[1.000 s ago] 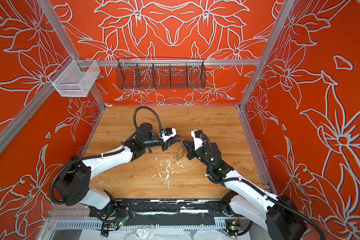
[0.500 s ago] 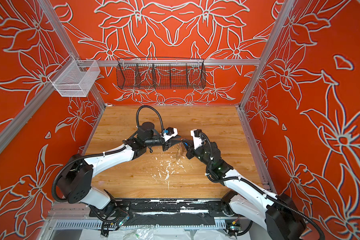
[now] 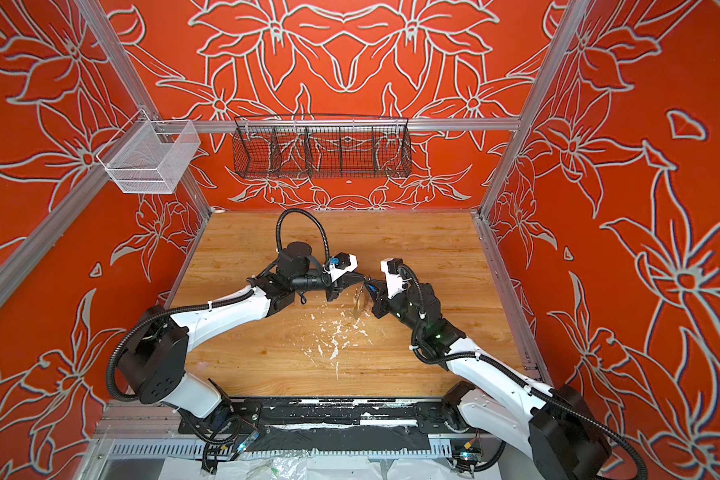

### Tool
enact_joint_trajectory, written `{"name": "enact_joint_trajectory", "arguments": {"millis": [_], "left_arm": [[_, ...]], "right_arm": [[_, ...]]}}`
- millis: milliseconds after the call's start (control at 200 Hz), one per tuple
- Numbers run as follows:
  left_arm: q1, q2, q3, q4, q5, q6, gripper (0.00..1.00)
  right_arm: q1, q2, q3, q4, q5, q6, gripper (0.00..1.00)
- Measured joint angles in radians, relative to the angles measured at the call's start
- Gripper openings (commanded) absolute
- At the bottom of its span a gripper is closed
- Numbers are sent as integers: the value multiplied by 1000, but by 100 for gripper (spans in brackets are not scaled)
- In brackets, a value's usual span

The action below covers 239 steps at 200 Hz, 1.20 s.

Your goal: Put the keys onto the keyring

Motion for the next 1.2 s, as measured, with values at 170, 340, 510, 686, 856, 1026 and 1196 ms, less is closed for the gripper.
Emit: {"name": "enact_joint_trajectory", "arguments": {"millis": [170, 340, 510, 686, 856, 1026, 1196], "left_arm": [[1, 4, 3, -3, 2, 3, 13], [1, 11, 11, -9, 9, 8, 8], [1, 14, 11, -11, 13, 10, 0], [1, 14, 13, -11, 13, 11, 0], [1, 14, 11, -4, 14, 10, 0], [5, 8, -23, 51, 14, 0, 0], [10, -23, -117, 183, 17, -37, 0]], "right_arm": [[0, 0, 0, 1, -1, 0, 0], [0, 0, 0, 0, 0, 1, 0], [0, 0, 0, 0, 0, 0, 0], [0, 0, 0, 0, 2, 0, 0], [0, -1, 0, 0, 4, 0, 0], [0, -1, -1, 0, 8, 1, 0], [7, -8, -19, 21, 13, 4, 0]]}}
